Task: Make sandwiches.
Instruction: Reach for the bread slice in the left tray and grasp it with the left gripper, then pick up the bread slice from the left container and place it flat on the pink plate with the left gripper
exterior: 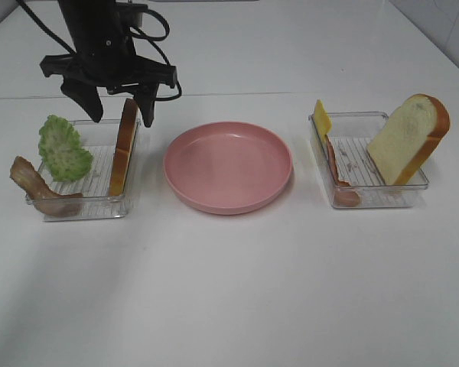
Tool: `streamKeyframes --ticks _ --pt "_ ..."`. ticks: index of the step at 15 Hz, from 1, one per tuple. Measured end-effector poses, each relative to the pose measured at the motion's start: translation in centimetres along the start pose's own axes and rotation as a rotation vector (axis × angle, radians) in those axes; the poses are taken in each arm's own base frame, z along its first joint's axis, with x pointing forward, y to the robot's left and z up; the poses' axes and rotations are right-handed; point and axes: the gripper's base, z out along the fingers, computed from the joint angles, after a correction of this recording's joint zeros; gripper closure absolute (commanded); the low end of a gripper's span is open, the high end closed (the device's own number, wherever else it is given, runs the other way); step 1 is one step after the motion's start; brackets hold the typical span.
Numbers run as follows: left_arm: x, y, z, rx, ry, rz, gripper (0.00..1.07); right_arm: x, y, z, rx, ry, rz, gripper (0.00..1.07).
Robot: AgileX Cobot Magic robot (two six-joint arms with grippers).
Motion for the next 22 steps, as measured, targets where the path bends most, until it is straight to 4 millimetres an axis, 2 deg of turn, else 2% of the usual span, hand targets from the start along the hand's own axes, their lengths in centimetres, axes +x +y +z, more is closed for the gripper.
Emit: streamKeyframes --ticks 4,5,8,11,12,14,16,18,22 --pt "0.0 0.0 2.0 -0.015 0.034 0.002 0.39 0.0 0.0 0.0 0.000 0.000 0.000 0.27" --pt "0.0 0.0 2.2 -0.017 0.037 0.002 0.46 0.0 0.0 0.0 0.000 0.000 0.000 0.27" --pt "0.0 0.0 2.4 -0.019 0.039 0.004 0.76 0.0 0.0 0.0 0.000 0.000 0.000 0.27" --pt "0.0 0.1 2.4 -0.025 0.039 0.007 0.99 0.0 0.0 0.0 0.000 0.000 0.000 0.27" --pt "0.0 0.1 2.4 -0.025 0.038 0.007 1.05 0.0 0.0 0.0 0.000 0.000 0.000 0.27" --pt "-0.1 0.0 2.1 -0.025 0.036 0.007 1.07 0.0 0.0 0.0 0.000 0.000 0.000 0.27" --pt "-0.5 -0.1 1.4 -0.020 0.019 0.005 1.07 0.0 0.0 0.0 0.000 0.000 0.000 0.27" --pt "-1.5 -0.3 -0.4 0.000 -0.047 0.003 1.07 0.0 0.0 0.0 0.000 0.000 0.000 0.27" --pt "-2.5 -1.1 -6.4 0.121 -0.198 0.015 1.07 0.0 0.0 0.0 0.000 0.000 0.000 0.27"
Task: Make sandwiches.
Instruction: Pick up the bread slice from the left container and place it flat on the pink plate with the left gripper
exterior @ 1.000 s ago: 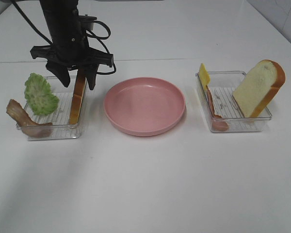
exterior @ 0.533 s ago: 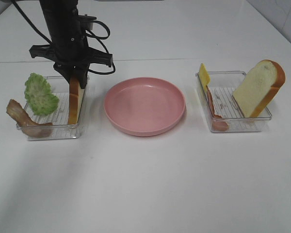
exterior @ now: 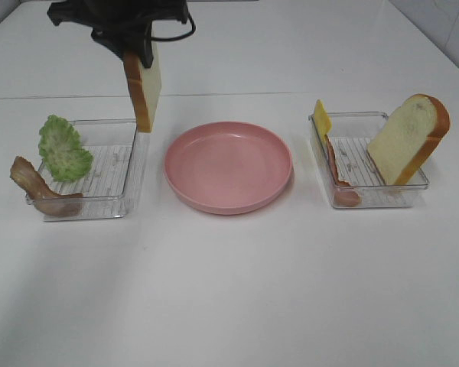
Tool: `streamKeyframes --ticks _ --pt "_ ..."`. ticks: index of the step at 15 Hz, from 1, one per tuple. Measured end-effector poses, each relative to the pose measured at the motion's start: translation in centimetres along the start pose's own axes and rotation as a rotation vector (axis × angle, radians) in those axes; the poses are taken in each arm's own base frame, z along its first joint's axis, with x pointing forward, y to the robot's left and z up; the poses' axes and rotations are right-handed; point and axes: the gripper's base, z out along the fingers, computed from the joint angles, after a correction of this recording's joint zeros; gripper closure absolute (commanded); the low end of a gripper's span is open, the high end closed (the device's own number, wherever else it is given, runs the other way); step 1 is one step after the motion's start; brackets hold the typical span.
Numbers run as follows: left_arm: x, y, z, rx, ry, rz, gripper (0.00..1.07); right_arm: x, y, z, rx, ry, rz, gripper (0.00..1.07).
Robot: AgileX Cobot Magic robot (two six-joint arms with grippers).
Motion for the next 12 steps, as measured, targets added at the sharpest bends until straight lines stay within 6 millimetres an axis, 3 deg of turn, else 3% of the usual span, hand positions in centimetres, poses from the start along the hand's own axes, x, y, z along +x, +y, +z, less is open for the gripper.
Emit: streamKeyframes --ticks 3,6,9,12 --pt "-0.6 -1.3 -2.0 0.136 -0.039 0.034 1.07 0.0 0.0 0.0 0.000 0.000 0.000 0.27" --pt "-0.6 -1.8 -1.3 0.282 -0.002 0.059 1.07 0.0 0.0 0.0 0.000 0.000 0.000 0.27" --pt "-0.7 -0.9 1.9 0.406 0.065 0.013 1.07 0.0 0.0 0.0 0.000 0.000 0.000 0.27" --pt "-0.3 -0.8 6.6 0.568 0.152 -0.045 1.07 0.0 0.0 0.0 0.000 0.000 0.000 0.27"
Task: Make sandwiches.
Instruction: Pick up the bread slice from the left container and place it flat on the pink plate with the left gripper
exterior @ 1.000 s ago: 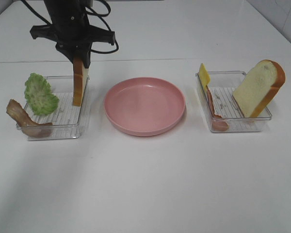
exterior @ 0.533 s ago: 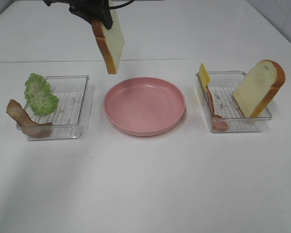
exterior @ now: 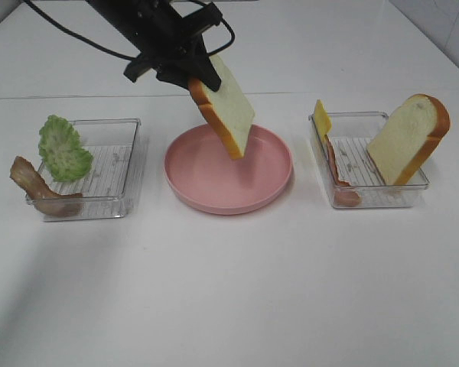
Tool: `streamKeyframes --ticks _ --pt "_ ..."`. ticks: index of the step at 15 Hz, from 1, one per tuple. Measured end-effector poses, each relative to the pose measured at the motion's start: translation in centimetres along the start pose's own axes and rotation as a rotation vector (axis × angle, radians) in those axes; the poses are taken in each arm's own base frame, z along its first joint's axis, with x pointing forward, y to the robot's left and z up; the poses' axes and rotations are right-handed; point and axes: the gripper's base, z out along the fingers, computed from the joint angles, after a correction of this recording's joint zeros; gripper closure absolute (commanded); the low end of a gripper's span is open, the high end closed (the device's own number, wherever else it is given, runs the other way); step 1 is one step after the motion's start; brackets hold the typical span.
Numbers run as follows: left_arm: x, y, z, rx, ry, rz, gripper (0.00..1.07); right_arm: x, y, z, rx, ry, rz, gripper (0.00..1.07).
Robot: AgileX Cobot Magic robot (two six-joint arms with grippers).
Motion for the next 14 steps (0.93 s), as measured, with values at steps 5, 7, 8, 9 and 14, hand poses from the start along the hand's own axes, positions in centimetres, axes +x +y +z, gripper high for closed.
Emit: streamKeyframes --ticks 5,7,8,9,14 --pt "0.5 2.9 4.7 0.090 0.081 -0.087 1.07 0.0 0.0 0.0 0.000 0.000 0.000 0.27" --pt "0.7 3.7 5.7 0.093 0.098 -0.102 1.07 0.0 0.0 0.0 0.000 0.000 0.000 0.27" --pt "0.7 3.8 5.9 0.097 0.102 -0.108 1.07 0.0 0.0 0.0 0.000 0.000 0.000 0.27" --pt "0.8 4.1 6.4 0.108 0.109 -0.122 1.07 0.0 0.0 0.0 0.000 0.000 0.000 0.27" --pt "0.7 4.0 6.9 0.172 0.088 -0.127 1.07 0.0 0.0 0.0 0.000 0.000 0.000 0.27"
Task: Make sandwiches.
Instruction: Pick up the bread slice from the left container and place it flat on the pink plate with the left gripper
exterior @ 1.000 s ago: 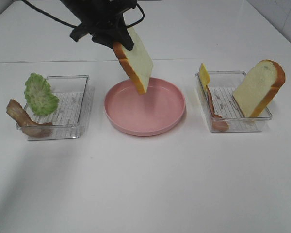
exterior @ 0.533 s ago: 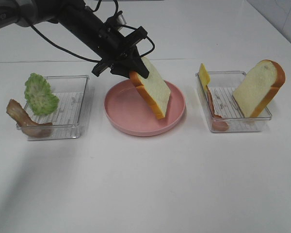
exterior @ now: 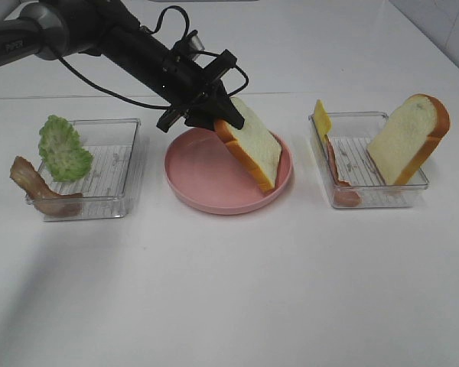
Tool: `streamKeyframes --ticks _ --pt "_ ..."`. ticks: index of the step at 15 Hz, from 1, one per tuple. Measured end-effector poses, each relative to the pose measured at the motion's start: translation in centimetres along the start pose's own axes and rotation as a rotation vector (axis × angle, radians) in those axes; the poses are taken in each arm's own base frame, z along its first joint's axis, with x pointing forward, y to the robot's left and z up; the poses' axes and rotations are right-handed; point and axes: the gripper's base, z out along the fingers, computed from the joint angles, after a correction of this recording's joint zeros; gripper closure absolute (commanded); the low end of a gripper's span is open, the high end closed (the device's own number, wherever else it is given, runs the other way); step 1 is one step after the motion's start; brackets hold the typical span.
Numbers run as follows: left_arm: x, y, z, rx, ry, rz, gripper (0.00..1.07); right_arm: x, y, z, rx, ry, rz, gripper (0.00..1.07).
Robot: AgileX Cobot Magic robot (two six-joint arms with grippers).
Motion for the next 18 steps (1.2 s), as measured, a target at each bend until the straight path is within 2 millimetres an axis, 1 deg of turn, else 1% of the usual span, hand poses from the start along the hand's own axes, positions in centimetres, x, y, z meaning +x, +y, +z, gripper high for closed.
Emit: streamKeyframes --ticks 1,2,3,4,5,6,7,8,12,15,17,18 --pt "0.0 0.0 0.0 -0.001 0.002 -0.001 1.07 0.0 0.0 0.0 0.000 0.000 0.000 0.27" --pt "0.1 0.2 0.0 -0.013 0.006 -0.014 0.98 0.0 0.0 0.0 0.000 0.000 0.000 0.27" --pt "0.1 0.3 0.0 -0.026 0.008 -0.027 0.86 0.0 0.0 0.0 0.000 0.000 0.000 0.27" --pt "0.1 0.4 0.0 -0.041 0.010 -0.036 0.79 0.0 0.0 0.0 0.000 0.000 0.000 0.27" --pt "0.1 0.5 0.0 -0.047 0.012 -0.037 0.59 0.0 0.0 0.0 0.000 0.000 0.000 0.27" --pt "0.1 0.5 0.0 -0.054 0.012 -0.035 0.49 0.0 0.0 0.0 0.000 0.000 0.000 0.27" --pt "0.1 0.5 0.0 -0.056 0.014 -0.035 0.41 0.0 0.0 0.0 0.000 0.000 0.000 0.27" --pt "0.1 0.5 0.0 -0.056 0.014 -0.035 0.37 0.0 0.0 0.0 0.000 0.000 0.000 0.27" --pt "0.2 1.0 0.0 -0.104 0.018 -0.017 0.32 0.0 0.0 0.0 0.000 0.000 0.000 0.27" --pt "0.3 1.7 0.0 -0.194 0.026 -0.004 0.31 0.0 0.0 0.0 0.000 0.000 0.000 0.27" --pt "0.1 1.5 -0.2 -0.255 0.018 0.020 0.30 0.0 0.0 0.0 0.000 0.000 0.000 0.27" --pt "0.0 1.0 -0.3 -0.285 0.007 0.052 0.29 0.0 0.0 0.0 0.000 0.000 0.000 0.27"
